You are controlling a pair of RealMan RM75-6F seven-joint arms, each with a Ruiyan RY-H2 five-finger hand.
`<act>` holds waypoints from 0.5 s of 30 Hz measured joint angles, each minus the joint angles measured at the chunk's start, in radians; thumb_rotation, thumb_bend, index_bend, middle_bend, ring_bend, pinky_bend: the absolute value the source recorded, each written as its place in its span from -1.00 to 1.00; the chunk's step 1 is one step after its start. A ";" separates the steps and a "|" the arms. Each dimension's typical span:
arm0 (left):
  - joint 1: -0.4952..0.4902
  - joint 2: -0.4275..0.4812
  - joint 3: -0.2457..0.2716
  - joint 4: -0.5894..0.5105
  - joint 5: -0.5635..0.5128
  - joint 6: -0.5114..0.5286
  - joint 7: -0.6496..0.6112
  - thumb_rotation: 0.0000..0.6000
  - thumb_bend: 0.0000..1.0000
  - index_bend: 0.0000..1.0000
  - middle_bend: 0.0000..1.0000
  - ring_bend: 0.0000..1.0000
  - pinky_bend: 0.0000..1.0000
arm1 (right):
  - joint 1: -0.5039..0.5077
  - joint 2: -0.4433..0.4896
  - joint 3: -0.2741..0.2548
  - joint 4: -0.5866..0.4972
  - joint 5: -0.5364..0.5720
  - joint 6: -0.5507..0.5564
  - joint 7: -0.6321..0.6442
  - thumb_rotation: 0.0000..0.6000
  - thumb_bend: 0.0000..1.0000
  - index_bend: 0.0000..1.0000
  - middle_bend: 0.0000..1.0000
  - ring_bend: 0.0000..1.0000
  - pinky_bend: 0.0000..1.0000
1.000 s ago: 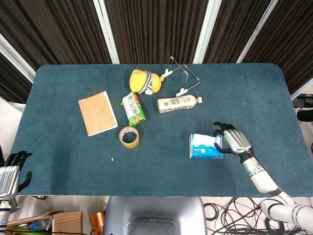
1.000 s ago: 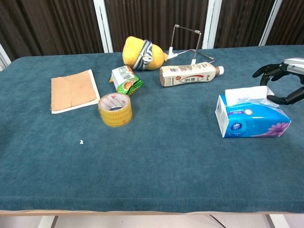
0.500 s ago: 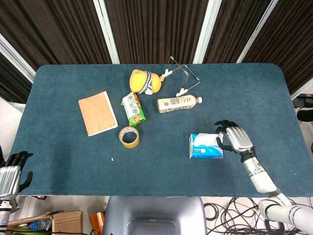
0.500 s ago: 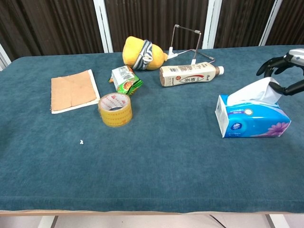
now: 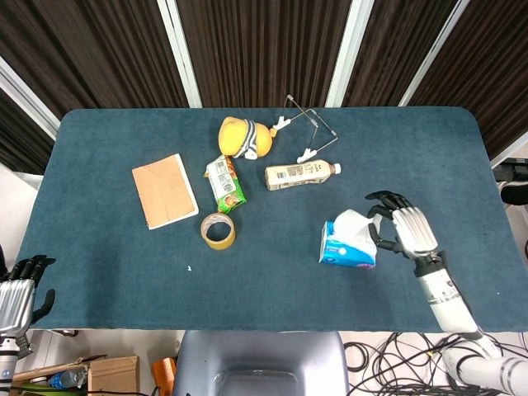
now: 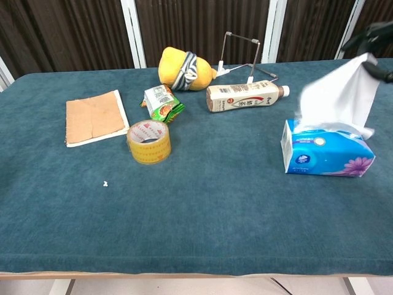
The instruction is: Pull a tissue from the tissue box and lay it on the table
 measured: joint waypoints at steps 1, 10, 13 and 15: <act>0.000 -0.001 0.000 0.000 -0.001 0.001 0.003 1.00 -0.10 -0.46 -0.58 -0.61 -0.15 | -0.009 0.014 0.002 -0.023 -0.004 0.018 -0.002 1.00 0.17 0.63 -0.50 -0.68 -0.55; -0.003 -0.005 -0.003 0.001 -0.008 -0.006 0.012 1.00 -0.10 -0.46 -0.58 -0.61 -0.15 | -0.157 0.189 0.003 -0.253 -0.023 0.225 -0.050 1.00 0.20 0.64 -0.50 -0.68 -0.55; -0.003 -0.005 -0.003 0.000 -0.010 -0.009 0.012 1.00 -0.11 -0.46 -0.58 -0.61 -0.15 | -0.208 0.230 -0.004 -0.287 0.001 0.260 -0.106 1.00 0.21 0.64 -0.50 -0.68 -0.55; -0.004 -0.005 -0.003 0.000 -0.011 -0.010 0.013 1.00 -0.10 -0.46 -0.58 -0.61 -0.15 | -0.234 0.242 -0.007 -0.290 0.037 0.268 -0.147 1.00 0.21 0.64 -0.50 -0.68 -0.55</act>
